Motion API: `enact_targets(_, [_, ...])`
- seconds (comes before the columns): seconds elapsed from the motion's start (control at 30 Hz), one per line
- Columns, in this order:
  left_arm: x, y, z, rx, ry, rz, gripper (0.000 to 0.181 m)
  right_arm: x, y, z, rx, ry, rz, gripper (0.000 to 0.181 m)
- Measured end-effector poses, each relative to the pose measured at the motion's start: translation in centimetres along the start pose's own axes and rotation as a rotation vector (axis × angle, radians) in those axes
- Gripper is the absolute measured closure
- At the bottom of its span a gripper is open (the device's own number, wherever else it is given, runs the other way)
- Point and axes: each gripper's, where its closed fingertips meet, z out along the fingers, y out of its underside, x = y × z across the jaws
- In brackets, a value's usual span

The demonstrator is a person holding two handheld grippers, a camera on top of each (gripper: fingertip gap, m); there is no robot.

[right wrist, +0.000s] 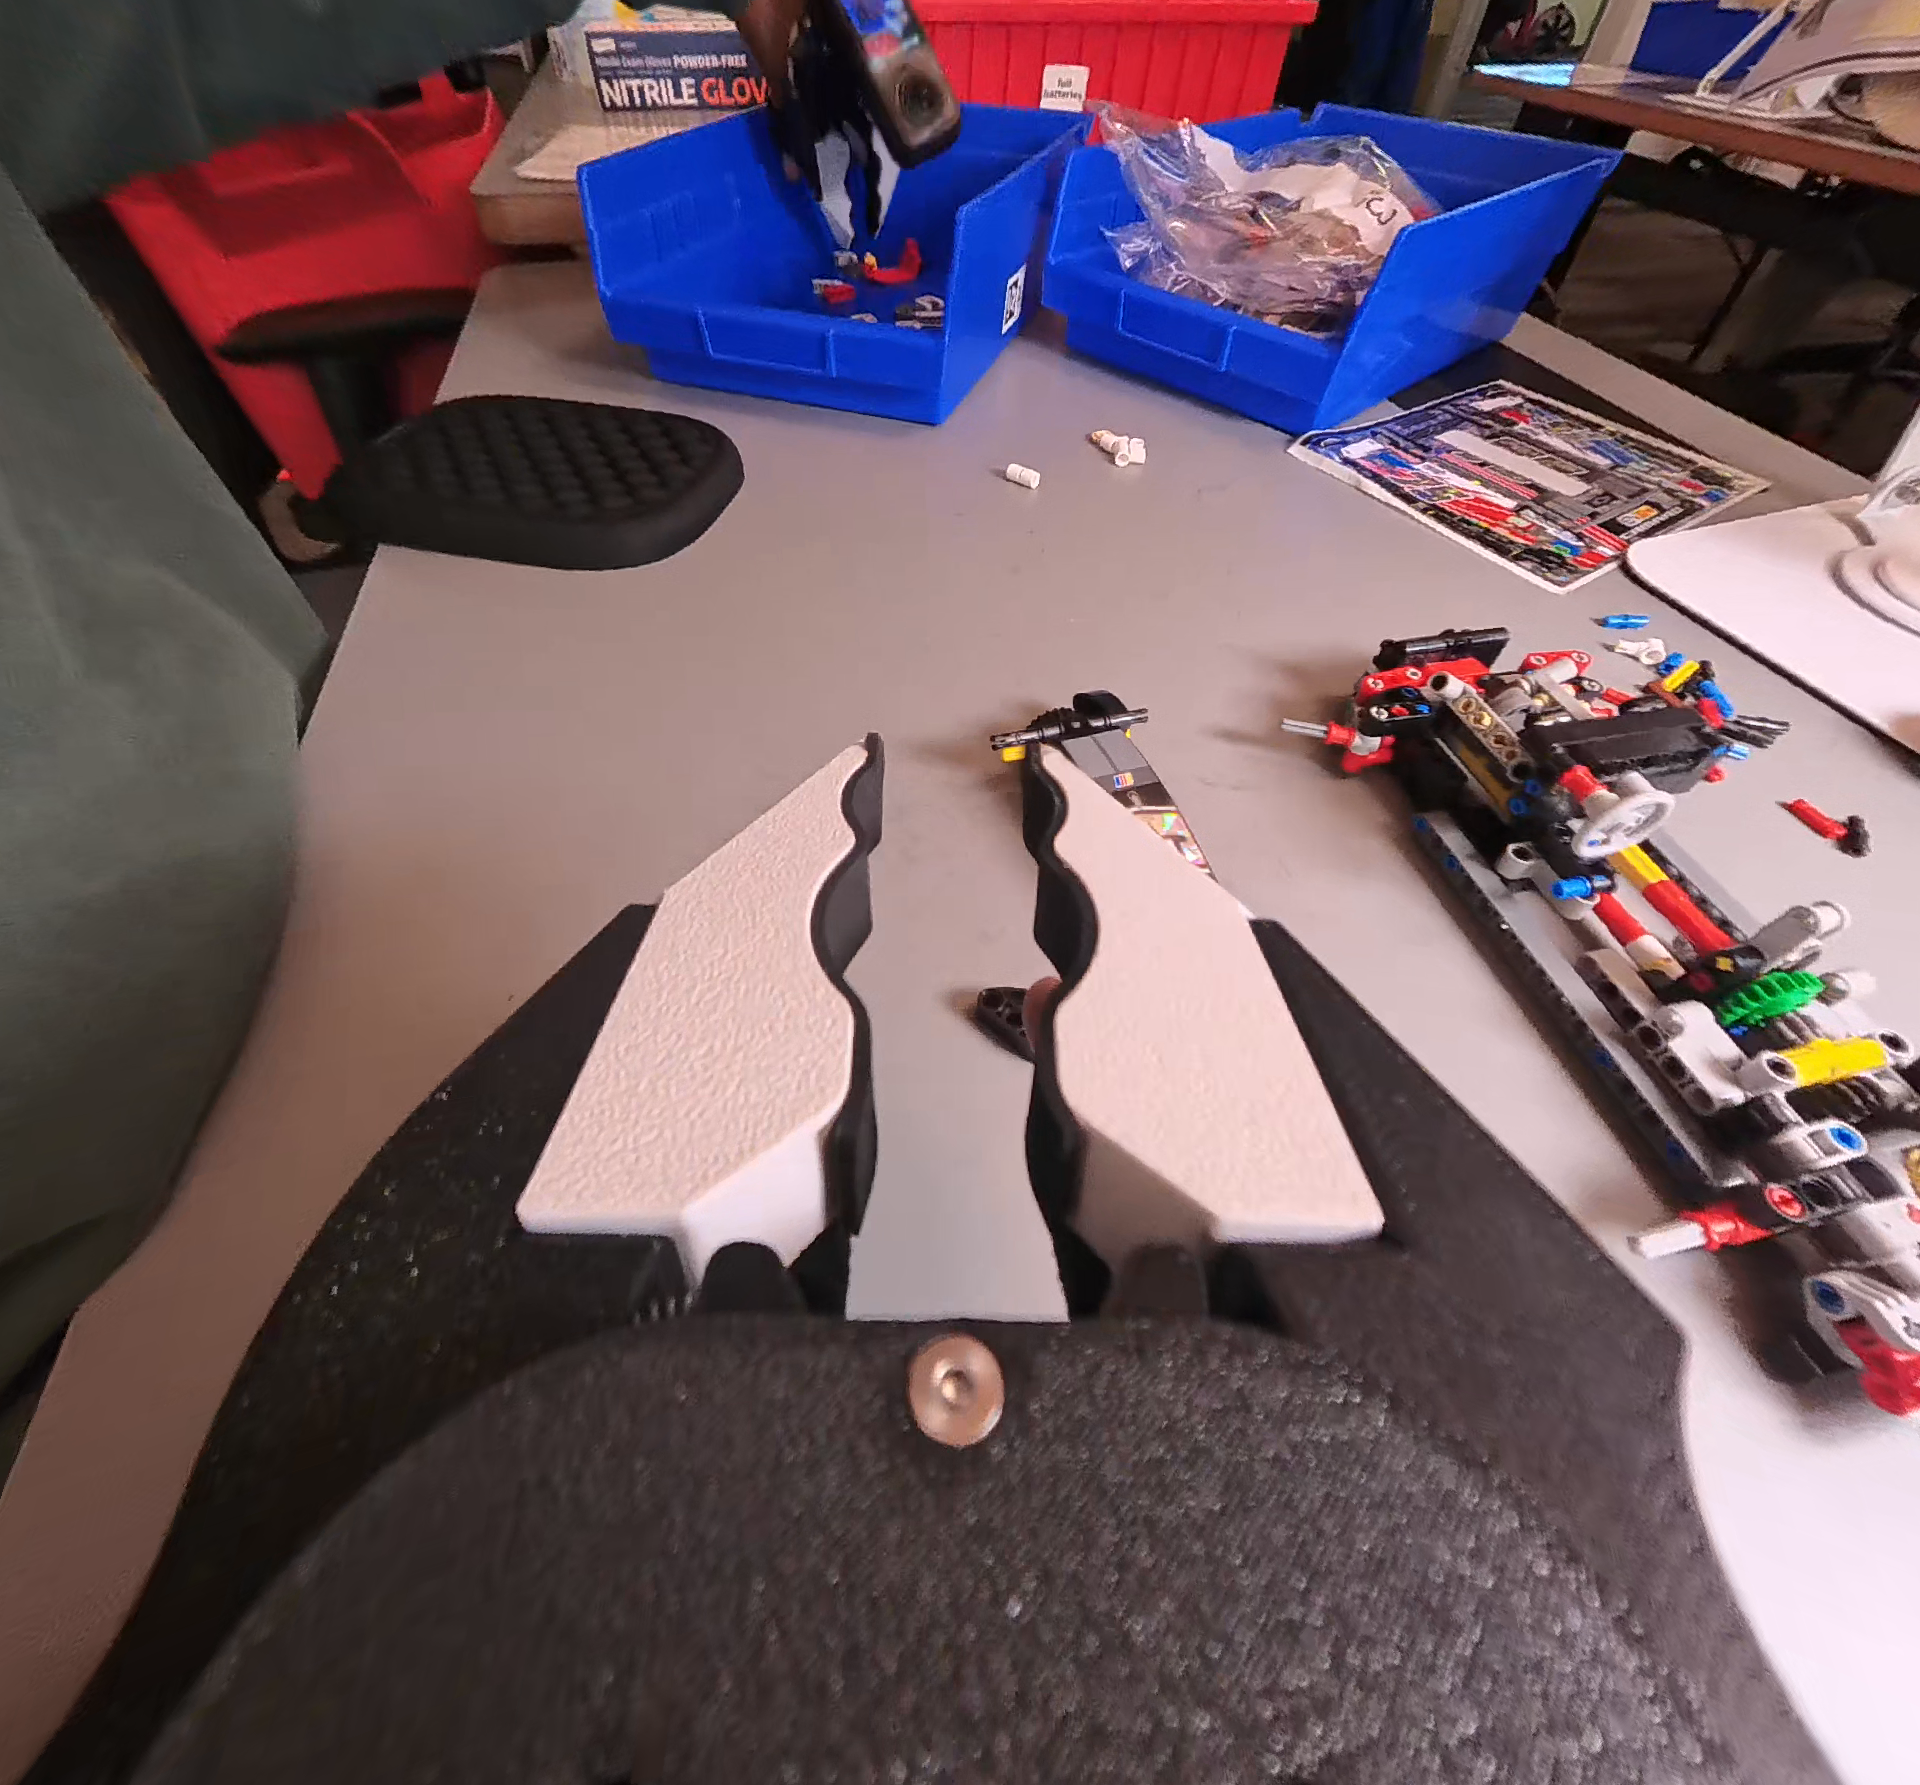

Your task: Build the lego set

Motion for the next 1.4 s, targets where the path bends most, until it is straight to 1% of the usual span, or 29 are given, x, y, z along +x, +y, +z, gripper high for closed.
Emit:
enact_targets(0.03, [0.1,0.1,0.4,-0.026,0.007,0.025,0.162,0.1,0.1,0.0,-0.001,0.001,0.009,0.158])
enact_targets(0.17, [0.1,0.5,1.6,-0.097,0.029,0.112,0.16,0.5,0.8,0.2,-0.019,0.007,0.025,0.158])
enact_targets(0.3, [-0.4,0.4,1.9,-0.116,0.015,0.179,0.168,0.8,1.3,0.4,-0.032,0.005,0.042,0.158])
enact_targets(0.47, [-1.1,0.3,2.1,-0.125,-0.001,0.257,0.172,1.2,1.8,0.7,-0.043,0.002,0.069,0.158])
enact_targets(0.57, [-1.0,0.1,2.1,-0.095,0.036,0.233,0.174,1.3,2.1,0.7,-0.051,0.003,0.077,0.158])
enact_targets(0.63, [-0.5,0.0,1.8,-0.07,0.1,0.185,0.174,1.5,2.2,0.7,-0.052,0.009,0.082,0.158])
enact_targets(0.7, [0.1,0.0,1.4,-0.045,0.17,0.137,0.178,1.7,2.2,0.7,-0.048,0.013,0.09,0.158])
enact_targets(0.8, [0.1,-0.4,0.7,0.002,0.202,0.089,0.181,2.1,2.2,0.7,-0.046,0.019,0.1,0.158])
enact_targets(0.87, [-0.4,0.0,0.7,-0.013,0.181,0.081,0.168,2.2,2.3,0.7,-0.046,0.02,0.107,0.158])
enact_targets(0.97, [0.1,0.5,1.1,-0.039,0.204,0.098,0.166,2.3,2.6,0.8,-0.052,0.017,0.113,0.158])
enact_targets(1.03, [0.2,0.2,1.2,-0.032,0.203,0.103,0.163,2.3,2.7,0.8,-0.056,0.016,0.114,0.158])
enact_targets(1.2, [1.0,-0.6,1.1,-0.005,0.266,0.035,0.153,2.3,2.8,1.0,-0.062,0.014,0.12,0.158])
enact_targets(1.3, [1.0,-0.6,1.1,-0.01,0.274,0.03,0.153,2.3,2.9,1.0,-0.066,0.017,0.117,0.158])
enact_targets(1.4, [1.6,-0.6,1.0,0.0,0.31,0.013,0.165,2.3,2.9,0.9,-0.066,0.019,0.112,0.159])
